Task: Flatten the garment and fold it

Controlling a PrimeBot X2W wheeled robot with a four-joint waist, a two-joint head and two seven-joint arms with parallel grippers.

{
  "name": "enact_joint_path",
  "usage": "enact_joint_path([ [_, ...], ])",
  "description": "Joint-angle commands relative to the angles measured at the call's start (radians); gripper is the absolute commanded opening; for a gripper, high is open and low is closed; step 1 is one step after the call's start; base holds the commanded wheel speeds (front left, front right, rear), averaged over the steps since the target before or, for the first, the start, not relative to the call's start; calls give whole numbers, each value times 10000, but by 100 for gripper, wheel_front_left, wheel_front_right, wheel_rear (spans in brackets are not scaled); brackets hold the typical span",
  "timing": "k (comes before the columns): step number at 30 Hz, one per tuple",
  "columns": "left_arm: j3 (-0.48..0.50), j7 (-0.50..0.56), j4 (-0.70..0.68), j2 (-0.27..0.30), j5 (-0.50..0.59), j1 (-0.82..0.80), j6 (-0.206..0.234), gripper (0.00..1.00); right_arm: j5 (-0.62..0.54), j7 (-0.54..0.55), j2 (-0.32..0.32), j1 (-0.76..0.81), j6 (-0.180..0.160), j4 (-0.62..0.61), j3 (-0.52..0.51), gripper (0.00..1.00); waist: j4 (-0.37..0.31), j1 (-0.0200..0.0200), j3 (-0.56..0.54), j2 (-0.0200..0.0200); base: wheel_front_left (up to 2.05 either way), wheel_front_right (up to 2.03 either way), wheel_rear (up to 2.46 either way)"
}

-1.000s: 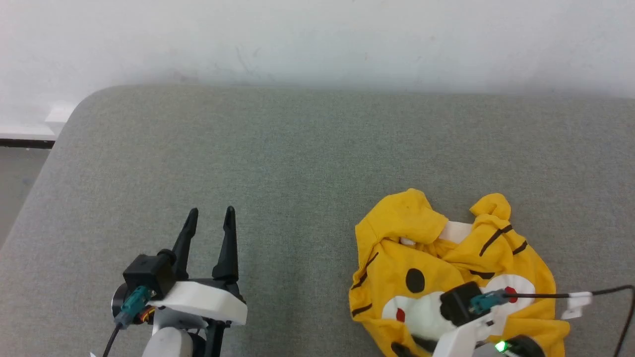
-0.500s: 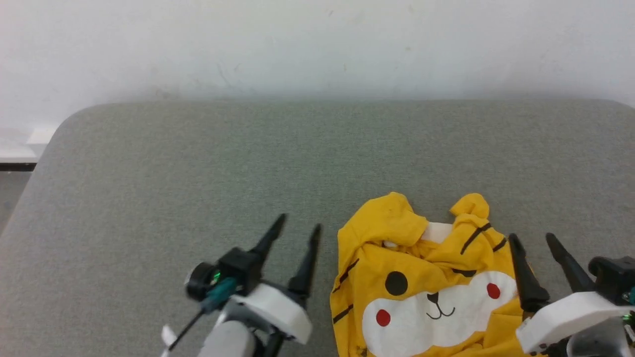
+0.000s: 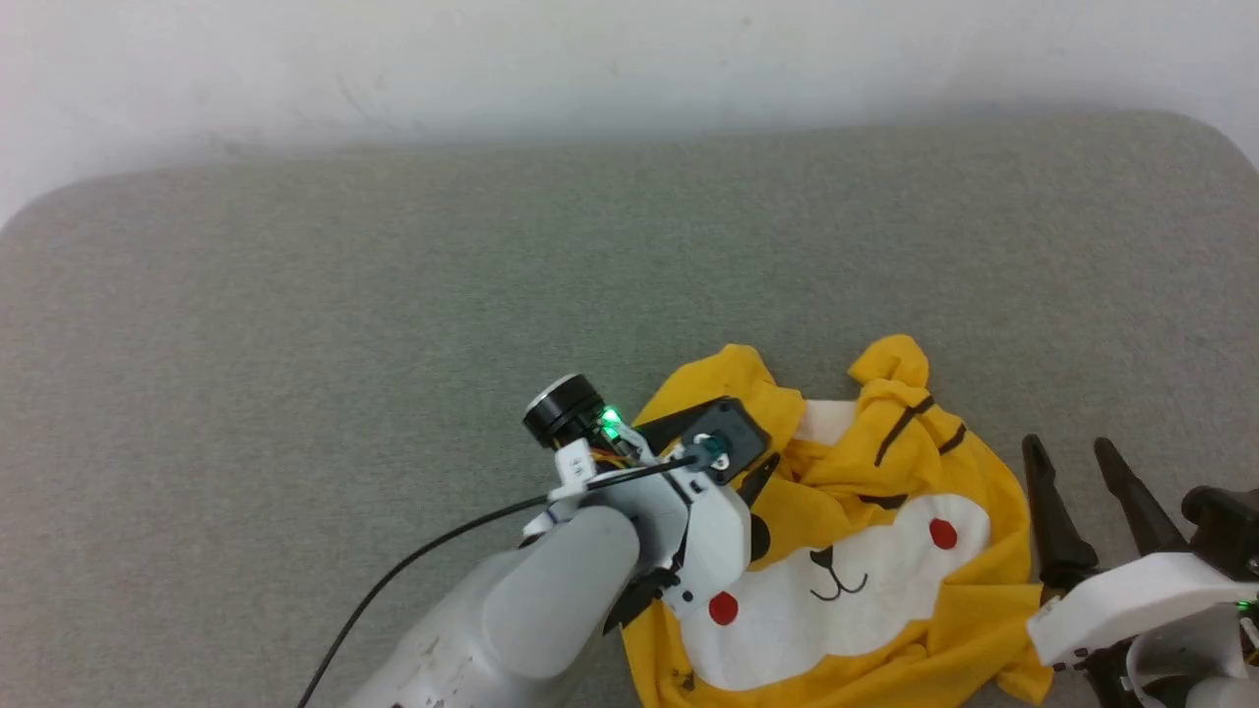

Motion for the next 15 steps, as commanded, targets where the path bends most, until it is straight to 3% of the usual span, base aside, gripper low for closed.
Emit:
enact_joint_path([
  [1, -345, 353, 263, -7, -68, -373, -62, 100, 120, -90, 31, -191, -9, 66, 74, 100, -376, -2, 377, 0, 0, 0, 0],
  [9, -1796, 2184, 1527, 41, -389, -1708, -65, 100, 336, -336, 31, -442, -9, 382, 245, 100, -616, -2, 626, 0, 0, 0, 0],
  [10, -1888, 2319, 1613, 41, -505, -1795, -65, 82, 347, -356, 31, -449, -9, 401, 255, 100, -622, -2, 630, 0, 0, 0, 0],
  [11, -1934, 2381, 1650, 39, -634, -1882, -65, 35, 364, -379, 31, -460, -9, 423, 261, 100, -623, -2, 631, 0, 0, 0, 0],
  [12, -1901, 2326, 1638, 37, -751, -1976, -65, 11, 383, -402, 31, -470, -9, 447, 267, 100, -619, -2, 632, 0, 0, 0, 0],
  [13, -1823, 2237, 1637, 35, -858, -2042, -66, 0, 394, -419, 31, -479, -9, 473, 273, 100, -608, -2, 628, 0, 0, 0, 0],
  [15, -1680, 2096, 1641, 28, -1094, -2115, -65, 0, 404, -437, 31, -497, -9, 520, 295, 100, -559, -2, 605, 0, 0, 0, 0],
])
